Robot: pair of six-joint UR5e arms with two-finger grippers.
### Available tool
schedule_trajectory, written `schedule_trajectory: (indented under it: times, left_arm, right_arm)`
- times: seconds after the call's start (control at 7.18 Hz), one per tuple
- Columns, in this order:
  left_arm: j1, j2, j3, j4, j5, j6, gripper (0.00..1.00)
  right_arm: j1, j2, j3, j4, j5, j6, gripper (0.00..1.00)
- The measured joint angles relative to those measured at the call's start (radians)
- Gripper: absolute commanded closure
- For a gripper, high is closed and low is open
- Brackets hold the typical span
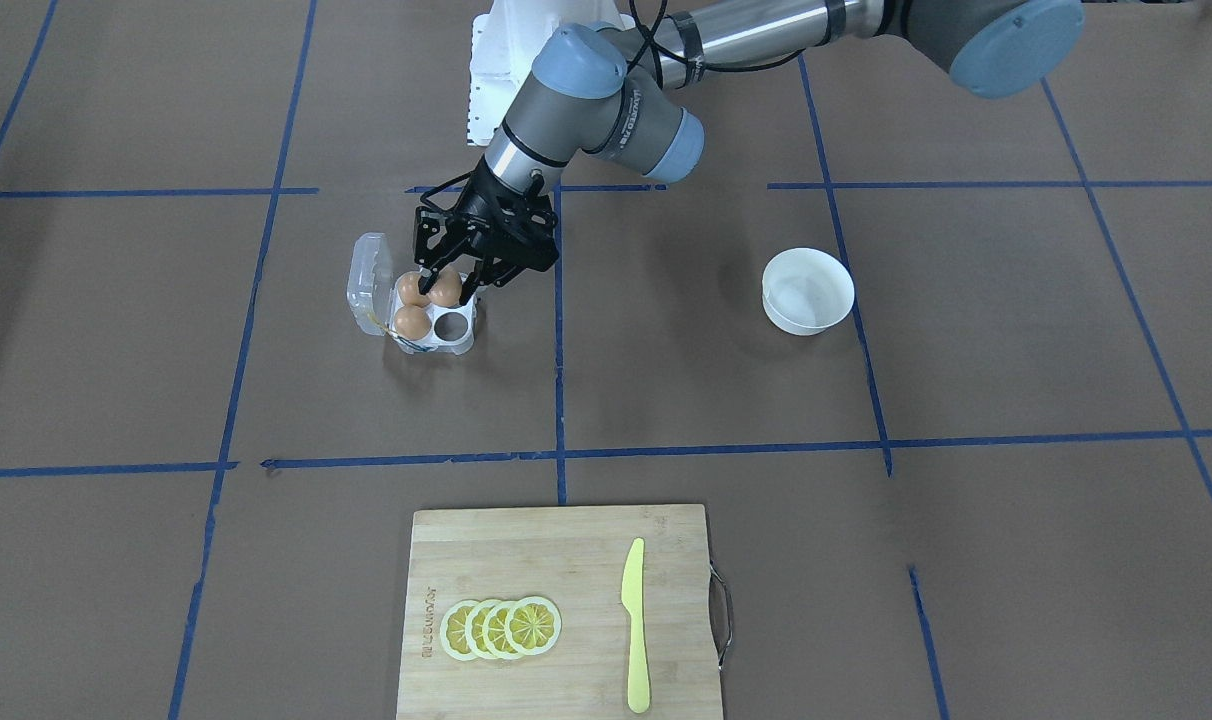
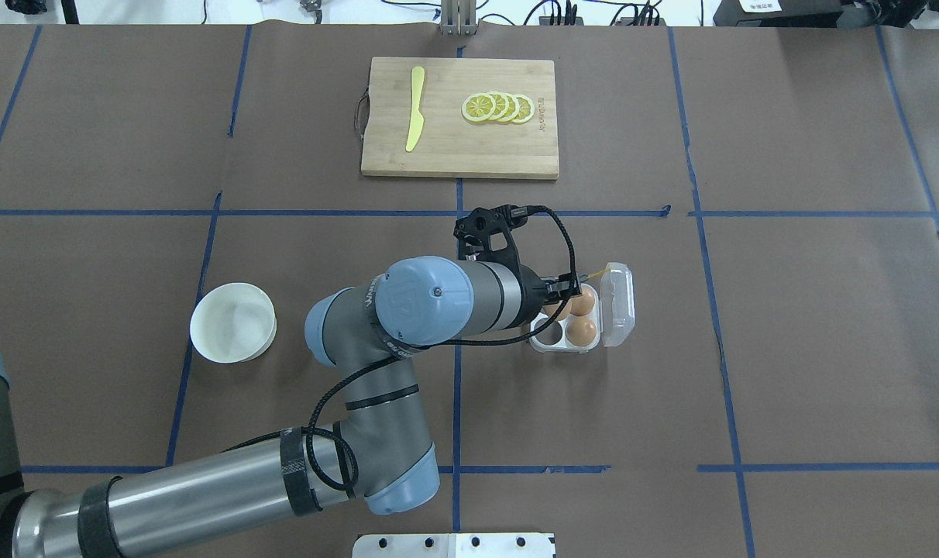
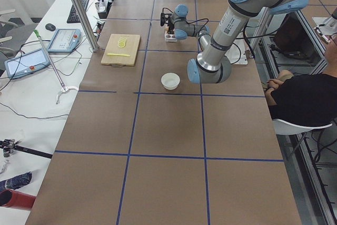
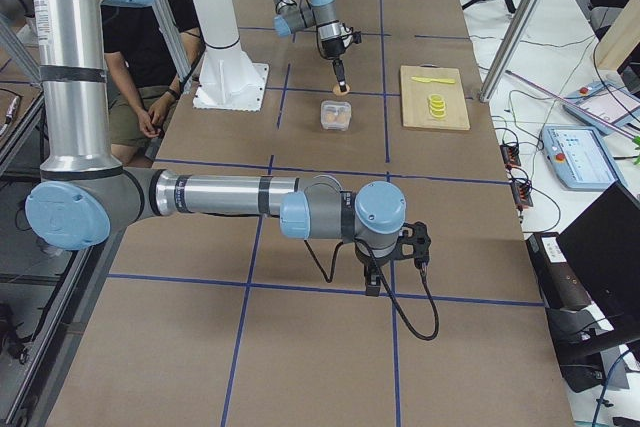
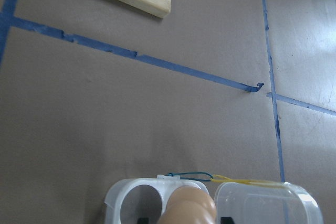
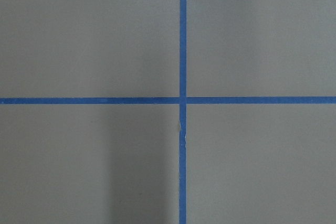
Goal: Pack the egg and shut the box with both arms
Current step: 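Lower the egg into the empty carton cup and open the left gripper, then withdraw the left arm while the right gripper reaches to the carton lid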
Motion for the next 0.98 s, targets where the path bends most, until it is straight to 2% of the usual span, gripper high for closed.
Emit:
schedule_trajectory:
  times: [0.14, 0.42, 0.7, 0.98]
  left_arm:
    - [0.009, -0.005, 0.014, -0.009, 0.005, 0.001, 1.0]
    - [0.015, -0.007, 0.017, -0.012, 0.007, 0.006, 0.01]
    - [0.006, -0.008, 0.013, -0.01, 0.004, 0.009, 0.0]
    - [-0.039, -0.002, 0.004, 0.004, -0.039, 0.02, 0.0]
  right_arm:
    - [0.0, -0.001, -0.001, 0.0, 0.002, 0.0, 0.0]
    - [0.0, -0.001, -0.005, 0.0, 0.002, 0.001, 0.0]
    - [0.0, -0.003, -0.005, 0.0, 0.002, 0.003, 0.0]
    - [0.0, -0.005, -0.002, 0.0, 0.005, 0.007, 0.0]
